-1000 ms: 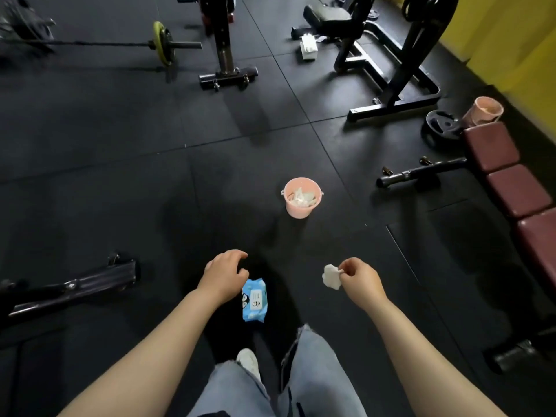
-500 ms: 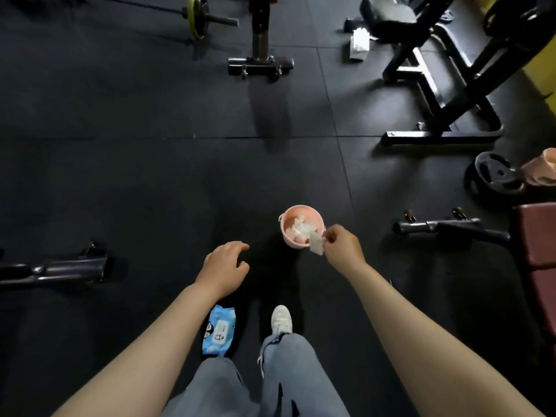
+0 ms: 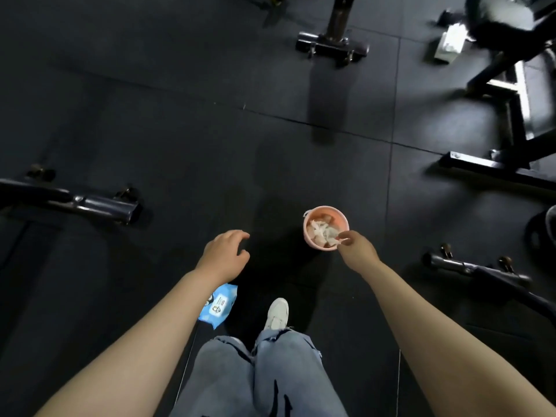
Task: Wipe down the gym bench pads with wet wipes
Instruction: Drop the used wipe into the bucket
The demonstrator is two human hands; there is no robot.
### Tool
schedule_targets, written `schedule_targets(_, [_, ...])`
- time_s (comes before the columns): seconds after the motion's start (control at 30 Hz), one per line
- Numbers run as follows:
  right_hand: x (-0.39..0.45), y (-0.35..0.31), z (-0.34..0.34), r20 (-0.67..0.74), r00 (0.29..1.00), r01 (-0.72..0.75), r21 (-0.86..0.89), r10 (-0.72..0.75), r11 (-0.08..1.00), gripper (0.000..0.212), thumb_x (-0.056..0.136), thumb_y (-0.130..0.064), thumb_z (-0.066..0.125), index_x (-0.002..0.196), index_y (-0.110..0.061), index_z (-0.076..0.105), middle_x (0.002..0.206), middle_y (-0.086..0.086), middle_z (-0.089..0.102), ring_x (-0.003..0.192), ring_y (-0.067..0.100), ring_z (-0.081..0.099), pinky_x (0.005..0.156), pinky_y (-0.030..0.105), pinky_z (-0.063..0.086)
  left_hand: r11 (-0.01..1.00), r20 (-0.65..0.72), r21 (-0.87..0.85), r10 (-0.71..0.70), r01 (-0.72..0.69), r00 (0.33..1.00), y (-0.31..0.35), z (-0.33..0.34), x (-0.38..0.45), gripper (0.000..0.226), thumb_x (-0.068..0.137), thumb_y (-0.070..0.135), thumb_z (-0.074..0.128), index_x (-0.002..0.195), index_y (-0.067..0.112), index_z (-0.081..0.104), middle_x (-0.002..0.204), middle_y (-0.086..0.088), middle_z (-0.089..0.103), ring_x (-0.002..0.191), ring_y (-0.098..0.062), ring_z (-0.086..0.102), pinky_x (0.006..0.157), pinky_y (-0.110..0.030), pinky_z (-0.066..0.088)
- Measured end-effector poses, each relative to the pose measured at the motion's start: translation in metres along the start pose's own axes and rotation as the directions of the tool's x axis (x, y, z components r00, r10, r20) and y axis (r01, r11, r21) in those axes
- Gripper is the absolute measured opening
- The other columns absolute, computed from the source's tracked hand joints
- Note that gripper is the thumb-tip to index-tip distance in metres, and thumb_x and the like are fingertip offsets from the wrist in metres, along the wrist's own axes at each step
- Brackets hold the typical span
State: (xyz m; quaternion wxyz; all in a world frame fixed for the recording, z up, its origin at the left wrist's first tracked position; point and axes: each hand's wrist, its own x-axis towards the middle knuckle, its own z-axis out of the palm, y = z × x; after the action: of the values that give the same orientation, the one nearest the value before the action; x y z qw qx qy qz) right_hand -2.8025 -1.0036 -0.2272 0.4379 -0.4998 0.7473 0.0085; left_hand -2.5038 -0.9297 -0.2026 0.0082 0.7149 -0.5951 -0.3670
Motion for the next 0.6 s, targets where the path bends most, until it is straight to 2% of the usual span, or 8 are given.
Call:
schedule_targets(0.2, [0.003, -0.016, 0.062, 0.082, 0.995, 0.064, -0.062, -0.059, 0.996, 0.035, 0.094, -0.013, 0.050, 0.127, -0.021, 0.057, 0.111, 0.003, 0.058, 0.090, 0.020, 0.054, 0.074, 0.026, 0.040, 0.987, -0.022, -0.096, -0.130, 0.127, 0.991, -0.062, 0.027, -0.021, 0.047, 0.094, 0.018, 0.051, 0.141, 0.015, 0.050, 0.149, -0.001, 0.047, 0.136, -0.022, 0.043, 0.112, -0.036, 0.034])
schedule_targets(0.3, [0.009, -0.023, 0.111, 0.148, 0.985, 0.104, -0.081, -0.092, 0.991, 0.033, 0.094, -0.012, 0.050, 0.125, -0.019, 0.058, 0.103, 0.002, 0.062, 0.078, 0.014, 0.057, 0.064, 0.026, 0.042, 0.967, -0.021, -0.144, -0.218, 0.213, 0.976, -0.106, 0.056, -0.033, 0.046, 0.094, 0.017, 0.052, 0.139, 0.014, 0.051, 0.147, -0.002, 0.049, 0.134, -0.022, 0.046, 0.109, -0.036, 0.035])
schedule_targets(0.37, [0.017, -0.025, 0.150, 0.188, 0.977, 0.121, -0.091, -0.102, 0.989, 0.032, 0.094, -0.014, 0.051, 0.124, -0.019, 0.058, 0.099, 0.000, 0.063, 0.076, 0.012, 0.058, 0.066, 0.027, 0.046, 0.949, -0.009, -0.170, -0.271, 0.266, 0.963, -0.137, 0.080, -0.039, 0.046, 0.093, 0.018, 0.053, 0.139, 0.015, 0.052, 0.146, -0.001, 0.050, 0.133, -0.022, 0.047, 0.108, -0.035, 0.035])
schedule_targets(0.47, [0.033, -0.022, 0.216, 0.243, 0.965, 0.117, -0.075, -0.096, 0.990, 0.031, 0.094, -0.015, 0.053, 0.124, -0.019, 0.058, 0.107, 0.001, 0.064, 0.086, 0.017, 0.061, 0.075, 0.029, 0.048, 0.922, 0.020, -0.197, -0.337, 0.334, 0.941, -0.185, 0.121, -0.043, 0.044, 0.090, 0.022, 0.053, 0.134, 0.018, 0.055, 0.138, 0.000, 0.056, 0.125, -0.023, 0.052, 0.101, -0.036, 0.040])
schedule_targets(0.53, [0.044, -0.016, 0.263, 0.275, 0.957, 0.120, -0.071, -0.096, 0.990, 0.031, 0.094, -0.014, 0.053, 0.125, -0.018, 0.058, 0.110, 0.002, 0.064, 0.086, 0.016, 0.060, 0.074, 0.028, 0.046, 0.903, 0.042, -0.218, -0.371, 0.371, 0.928, -0.219, 0.154, -0.042, 0.042, 0.088, 0.026, 0.053, 0.130, 0.019, 0.057, 0.130, 0.000, 0.060, 0.118, -0.023, 0.056, 0.095, -0.039, 0.046])
schedule_targets(0.6, [0.059, -0.008, 0.311, 0.305, 0.947, 0.136, -0.090, -0.103, 0.987, 0.031, 0.094, -0.012, 0.053, 0.124, -0.016, 0.059, 0.108, 0.004, 0.065, 0.084, 0.017, 0.060, 0.073, 0.026, 0.045, 0.878, 0.061, -0.249, -0.407, 0.409, 0.911, -0.249, 0.186, -0.038, 0.042, 0.088, 0.027, 0.054, 0.130, 0.019, 0.058, 0.130, -0.001, 0.060, 0.118, -0.024, 0.057, 0.096, -0.040, 0.046])
